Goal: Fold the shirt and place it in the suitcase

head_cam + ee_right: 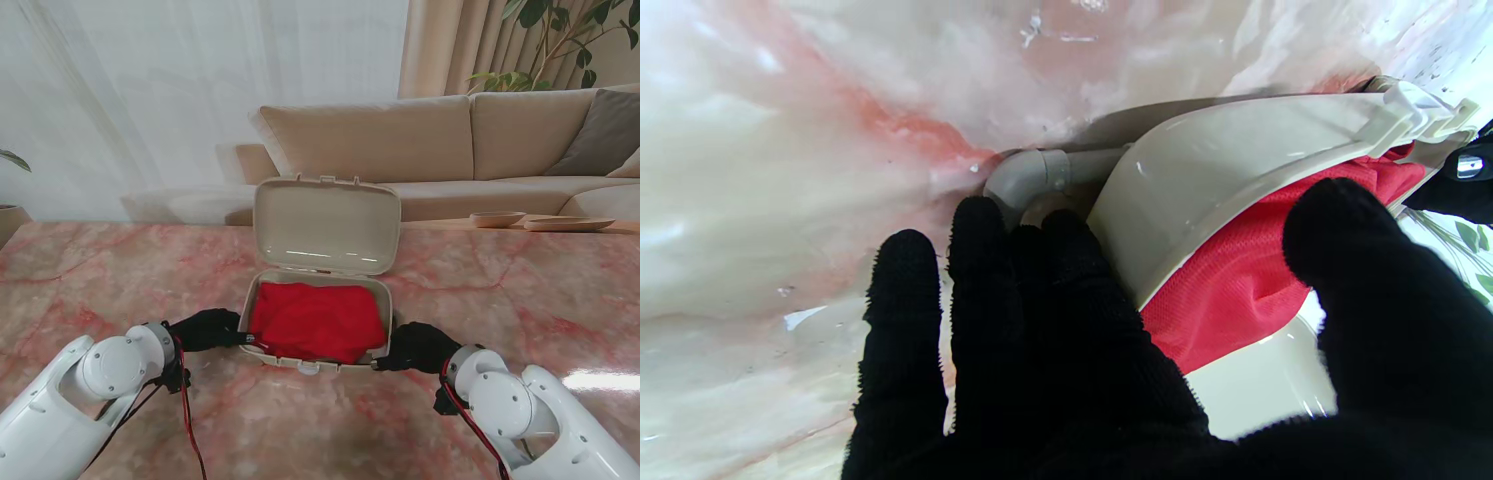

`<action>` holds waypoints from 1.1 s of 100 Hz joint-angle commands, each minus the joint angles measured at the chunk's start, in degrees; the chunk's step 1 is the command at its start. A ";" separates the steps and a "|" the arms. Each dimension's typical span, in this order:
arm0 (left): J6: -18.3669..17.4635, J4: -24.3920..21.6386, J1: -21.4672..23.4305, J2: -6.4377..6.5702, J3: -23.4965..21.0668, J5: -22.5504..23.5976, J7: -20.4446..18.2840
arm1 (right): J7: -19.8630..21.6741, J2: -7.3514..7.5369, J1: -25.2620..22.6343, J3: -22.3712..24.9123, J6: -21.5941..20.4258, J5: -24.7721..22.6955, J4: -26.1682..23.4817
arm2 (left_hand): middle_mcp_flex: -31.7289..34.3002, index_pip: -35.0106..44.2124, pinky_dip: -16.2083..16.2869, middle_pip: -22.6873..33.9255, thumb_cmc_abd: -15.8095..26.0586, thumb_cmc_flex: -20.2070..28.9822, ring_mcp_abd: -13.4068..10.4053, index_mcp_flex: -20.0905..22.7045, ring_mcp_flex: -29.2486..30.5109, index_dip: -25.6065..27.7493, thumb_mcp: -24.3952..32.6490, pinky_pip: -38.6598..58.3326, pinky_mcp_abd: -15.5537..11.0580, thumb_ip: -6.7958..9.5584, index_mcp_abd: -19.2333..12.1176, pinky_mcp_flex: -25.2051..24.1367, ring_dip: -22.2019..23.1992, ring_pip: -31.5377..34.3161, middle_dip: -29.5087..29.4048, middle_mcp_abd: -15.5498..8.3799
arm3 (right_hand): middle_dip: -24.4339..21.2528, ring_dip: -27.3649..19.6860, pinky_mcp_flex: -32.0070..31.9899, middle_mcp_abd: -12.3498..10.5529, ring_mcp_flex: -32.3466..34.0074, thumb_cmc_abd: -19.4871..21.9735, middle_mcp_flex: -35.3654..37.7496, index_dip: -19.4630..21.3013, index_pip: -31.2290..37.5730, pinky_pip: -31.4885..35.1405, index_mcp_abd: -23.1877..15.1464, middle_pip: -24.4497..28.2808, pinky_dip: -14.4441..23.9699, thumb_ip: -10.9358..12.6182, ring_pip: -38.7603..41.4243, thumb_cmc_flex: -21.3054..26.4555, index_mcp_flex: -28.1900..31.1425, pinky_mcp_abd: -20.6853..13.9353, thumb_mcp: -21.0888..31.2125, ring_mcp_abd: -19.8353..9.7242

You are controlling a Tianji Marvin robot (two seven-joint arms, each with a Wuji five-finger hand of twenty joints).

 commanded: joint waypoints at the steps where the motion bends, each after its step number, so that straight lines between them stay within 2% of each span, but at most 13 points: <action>1: 0.15 -0.45 1.20 -0.54 1.01 -0.11 -1.08 | 1.90 -0.54 -1.13 -0.94 0.22 0.69 -0.08 | 1.65 3.46 0.09 0.31 2.82 -0.90 3.57 0.79 1.50 0.86 -2.18 0.72 1.30 0.98 -13.56 -0.72 -0.76 -0.70 0.19 -4.69 | -1.35 0.91 -0.70 -2.78 -0.46 0.74 1.18 0.21 -2.27 1.24 -16.17 -1.12 1.19 2.24 -0.48 1.10 -1.86 -0.19 -1.42 0.33; 52: 2.58 -3.35 4.25 -0.38 -2.55 1.76 -1.42 | 2.81 -0.52 -2.38 1.84 3.88 -0.73 -1.66 | 1.71 3.29 -0.05 0.35 2.65 -0.90 3.43 0.08 1.41 0.85 -2.16 0.56 1.13 1.01 -13.99 -0.73 -0.82 -0.81 0.24 -4.70 | -0.76 1.49 -0.60 -2.05 -0.58 0.93 1.19 0.33 -2.38 1.50 -15.04 -0.25 1.58 2.18 0.55 0.86 -1.65 0.00 -2.73 0.78; 71: 3.27 -3.98 5.12 -0.54 -3.57 1.91 -0.73 | 1.94 -0.79 -2.50 2.29 6.28 -0.18 -2.28 | 1.78 3.29 -0.06 0.32 2.63 -0.80 3.40 0.05 1.42 0.85 -2.13 0.56 1.13 1.04 -13.99 -0.73 -0.83 -0.83 0.23 -4.70 | -0.83 1.54 -0.53 -1.76 -0.51 0.82 1.39 0.23 -2.63 1.87 -14.89 -0.17 1.76 2.09 0.91 0.28 -1.36 0.21 -3.09 1.07; 110: 4.85 -6.92 7.68 -0.90 -6.23 2.98 1.01 | 0.08 -1.28 -2.50 4.20 10.27 -2.34 -3.97 | 1.84 3.12 -0.08 0.17 2.55 -0.76 3.56 0.00 1.43 0.78 -2.15 0.57 1.13 1.05 -13.93 -0.73 -0.87 -0.91 0.20 -4.56 | -1.34 1.21 -0.56 -2.35 -0.39 1.05 1.72 -0.07 -3.34 1.89 -15.47 -1.35 1.74 2.06 0.20 -0.78 -1.65 0.29 -3.94 0.86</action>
